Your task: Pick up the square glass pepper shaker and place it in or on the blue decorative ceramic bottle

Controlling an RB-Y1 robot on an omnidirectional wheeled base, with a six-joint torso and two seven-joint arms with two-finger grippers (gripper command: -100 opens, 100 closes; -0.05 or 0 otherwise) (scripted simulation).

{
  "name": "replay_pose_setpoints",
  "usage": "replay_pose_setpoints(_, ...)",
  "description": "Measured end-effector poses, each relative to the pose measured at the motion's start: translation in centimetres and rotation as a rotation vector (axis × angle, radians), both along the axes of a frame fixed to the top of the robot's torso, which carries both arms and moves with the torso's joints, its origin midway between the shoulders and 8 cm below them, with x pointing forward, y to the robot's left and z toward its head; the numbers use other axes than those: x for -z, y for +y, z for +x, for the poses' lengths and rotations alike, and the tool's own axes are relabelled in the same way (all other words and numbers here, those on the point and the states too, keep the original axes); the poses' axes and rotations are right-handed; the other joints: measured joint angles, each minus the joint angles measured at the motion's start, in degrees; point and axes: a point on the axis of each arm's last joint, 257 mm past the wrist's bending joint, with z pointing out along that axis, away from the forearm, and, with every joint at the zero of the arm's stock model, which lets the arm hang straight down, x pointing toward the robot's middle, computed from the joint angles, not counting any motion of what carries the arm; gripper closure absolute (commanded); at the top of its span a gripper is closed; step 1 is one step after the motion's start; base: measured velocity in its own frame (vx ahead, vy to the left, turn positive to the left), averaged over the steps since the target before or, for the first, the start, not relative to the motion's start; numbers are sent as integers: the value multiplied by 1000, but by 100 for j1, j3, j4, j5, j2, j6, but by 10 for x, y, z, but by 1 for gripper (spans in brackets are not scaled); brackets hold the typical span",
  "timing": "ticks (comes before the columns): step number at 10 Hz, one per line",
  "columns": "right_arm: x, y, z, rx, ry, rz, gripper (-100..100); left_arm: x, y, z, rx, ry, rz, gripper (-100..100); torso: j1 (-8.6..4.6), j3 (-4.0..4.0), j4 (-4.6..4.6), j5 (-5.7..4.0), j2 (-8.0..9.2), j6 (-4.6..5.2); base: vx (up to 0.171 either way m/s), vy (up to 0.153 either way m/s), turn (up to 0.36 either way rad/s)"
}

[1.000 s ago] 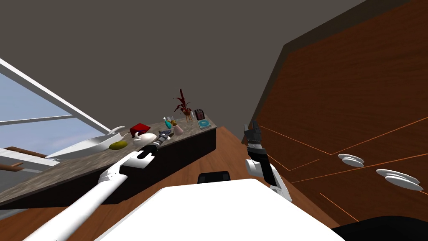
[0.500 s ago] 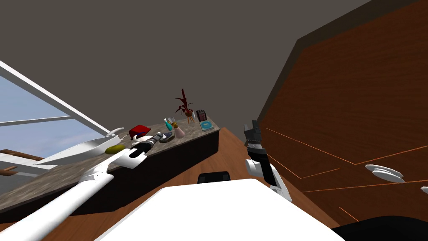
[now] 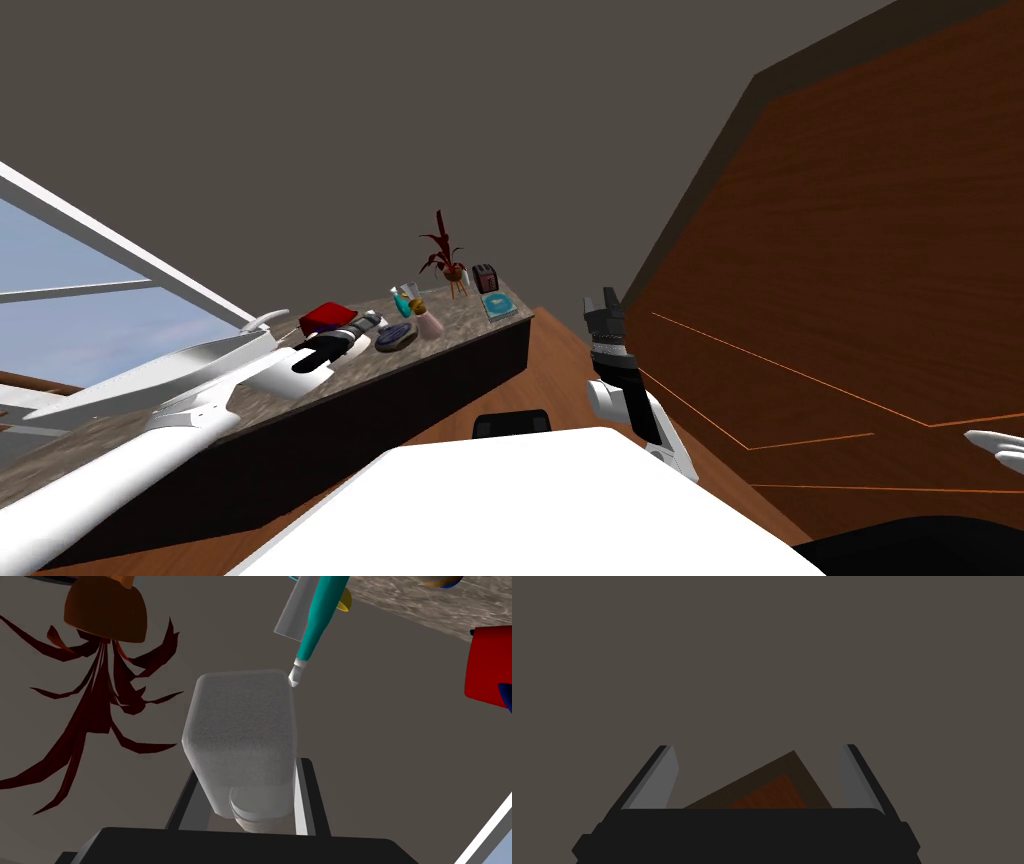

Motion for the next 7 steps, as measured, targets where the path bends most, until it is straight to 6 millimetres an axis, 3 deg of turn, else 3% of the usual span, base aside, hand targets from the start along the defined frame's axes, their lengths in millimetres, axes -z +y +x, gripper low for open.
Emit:
replay_pose_setpoints(3,0,0,0,0,0,0,0,-17,8,0,1,8,37,100,-11,1,0,-6,2,4,91,48,10)
replay_pose_setpoints(4,0,0,0,0,0,0,0,-19,9,1,-1,7,39,-100,-22,9,0,-2,20,5,10,6,-2)
replay_pose_setpoints(7,0,0,0,0,0,0,0,-19,9,1,-1,7,39,-100,-34,24,7,-6,45,4,0,0,0)
